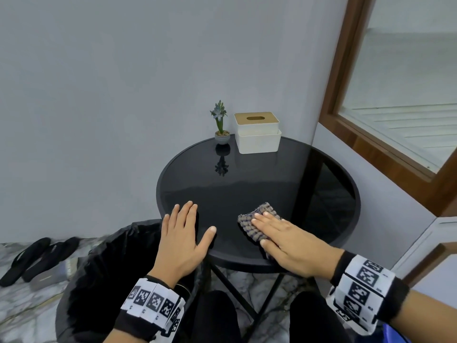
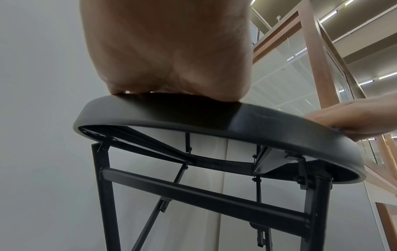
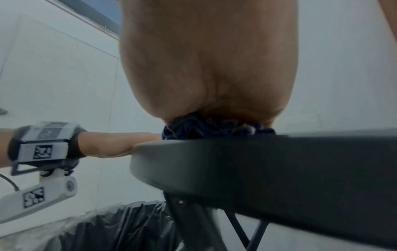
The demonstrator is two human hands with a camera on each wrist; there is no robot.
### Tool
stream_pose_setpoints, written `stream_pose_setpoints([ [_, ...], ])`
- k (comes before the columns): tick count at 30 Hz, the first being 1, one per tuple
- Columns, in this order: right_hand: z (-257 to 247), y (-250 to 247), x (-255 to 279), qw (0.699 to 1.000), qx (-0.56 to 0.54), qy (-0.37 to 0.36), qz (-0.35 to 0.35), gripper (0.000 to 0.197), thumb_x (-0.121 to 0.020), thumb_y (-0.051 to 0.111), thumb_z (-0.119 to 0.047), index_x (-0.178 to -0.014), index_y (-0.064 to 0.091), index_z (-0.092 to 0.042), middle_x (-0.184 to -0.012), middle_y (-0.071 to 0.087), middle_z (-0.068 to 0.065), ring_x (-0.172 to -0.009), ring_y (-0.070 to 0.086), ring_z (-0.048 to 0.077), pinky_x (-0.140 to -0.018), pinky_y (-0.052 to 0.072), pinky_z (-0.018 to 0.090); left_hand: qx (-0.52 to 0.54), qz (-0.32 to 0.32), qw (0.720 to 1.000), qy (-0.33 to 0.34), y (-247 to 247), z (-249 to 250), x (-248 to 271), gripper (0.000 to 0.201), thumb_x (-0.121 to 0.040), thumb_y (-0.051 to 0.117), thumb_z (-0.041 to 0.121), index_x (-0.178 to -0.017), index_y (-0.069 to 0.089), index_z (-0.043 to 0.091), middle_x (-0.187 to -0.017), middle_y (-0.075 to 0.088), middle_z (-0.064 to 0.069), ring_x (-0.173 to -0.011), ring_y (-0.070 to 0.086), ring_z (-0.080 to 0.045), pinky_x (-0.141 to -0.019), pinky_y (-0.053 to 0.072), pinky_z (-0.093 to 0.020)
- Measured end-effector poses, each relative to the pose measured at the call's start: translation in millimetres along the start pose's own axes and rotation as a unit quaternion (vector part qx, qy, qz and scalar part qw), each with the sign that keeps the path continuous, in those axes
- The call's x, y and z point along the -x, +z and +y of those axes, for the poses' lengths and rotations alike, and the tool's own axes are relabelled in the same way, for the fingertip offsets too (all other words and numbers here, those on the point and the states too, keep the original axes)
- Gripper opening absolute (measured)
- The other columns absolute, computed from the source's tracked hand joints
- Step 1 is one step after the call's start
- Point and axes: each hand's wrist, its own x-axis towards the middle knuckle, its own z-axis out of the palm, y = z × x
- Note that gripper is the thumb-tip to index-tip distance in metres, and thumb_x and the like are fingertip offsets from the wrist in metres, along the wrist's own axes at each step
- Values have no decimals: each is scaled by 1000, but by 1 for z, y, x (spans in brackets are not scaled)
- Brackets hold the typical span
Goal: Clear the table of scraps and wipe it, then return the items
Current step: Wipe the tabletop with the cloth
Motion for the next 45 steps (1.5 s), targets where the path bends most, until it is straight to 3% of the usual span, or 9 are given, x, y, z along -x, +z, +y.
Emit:
stream_pose_setpoints([
  [7, 36, -22, -38, 996, 40, 79, -25, 59, -102, 26, -37, -154, 10, -13, -163, 6, 3, -150, 2, 16, -122, 9, 38, 35, 10, 999, 27, -6, 31, -4, 85, -87, 22, 73, -154, 22, 21, -163, 16, 8, -152, -1, -13, -123, 1, -44],
  [11, 42, -34, -65, 992, 33, 113, -43, 59, -102, 25, -33, -153, 8, -9, -163, 2, 7, -150, -2, 20, -122, 3, 38, 35, 6, 999, 40, 1, 49, -7, 84, -87, 22, 73, -154, 24, 22, -162, 19, 8, -151, 1, -13, -122, 3, -43],
  [16, 38, -40, -92, 988, 22, 143, -49, 59, -101, 26, -33, -152, 11, -7, -163, 4, 9, -150, -2, 24, -121, 7, 43, 3, 19, 998, 54, 12, 57, -5, 82, -89, 21, 73, -152, 30, 21, -160, 26, 8, -151, 8, -12, -122, 4, -41],
  [20, 27, -39, -98, 991, 12, 113, -65, 59, -101, 26, -31, -152, 10, -8, -163, 2, 9, -150, -3, 24, -121, 7, 46, -6, 27, 998, 58, 12, 57, -1, 81, -89, 21, 72, -151, 33, 20, -159, 29, 7, -151, 10, -13, -122, 2, -39],
  [25, 25, -37, -66, 993, 19, 57, -99, 59, -102, 28, -29, -154, 6, -12, -163, -3, 5, -150, -5, 19, -121, 0, 33, -15, 29, 998, 57, 10, 53, -2, 80, -90, 21, 71, -150, 34, 20, -159, 30, 7, -151, 11, -13, -122, 2, -39],
  [30, 47, -40, -52, 992, 22, 87, -84, 60, -101, 28, -27, -154, 6, -13, -163, -2, 5, -150, -5, 17, -121, -1, 30, -16, 30, 998, 62, 14, 57, -1, 79, -90, 22, 71, -150, 36, 21, -158, 32, 8, -150, 14, -12, -123, 7, -41],
  [33, 49, -46, -65, 990, 37, 113, -73, 59, -102, 28, -27, -153, 7, -7, -163, -1, 11, -150, -4, 22, -120, -3, 31, -24, 29, 997, 64, 16, 57, -1, 79, -90, 22, 71, -150, 35, 22, -158, 31, 9, -150, 14, -12, -123, 8, -40],
  [37, 40, -45, -78, 989, 36, 120, -78, 60, -102, 27, -32, -153, 7, -7, -163, 0, 11, -150, -3, 24, -121, 6, 44, -26, 36, 997, 63, 15, 53, -1, 79, -90, 24, 72, -148, 39, 21, -156, 36, 8, -150, 18, -13, -122, 11, -41],
  [45, 43, -28, -31, 997, 25, 45, -59, 57, -103, 28, -32, -154, 9, -16, -163, 2, 0, -150, -2, 14, -122, 3, 34, -33, 27, 997, 63, 17, 57, -1, 79, -90, 24, 71, -149, 38, 21, -157, 33, 8, -150, 16, -13, -122, 9, -40],
])
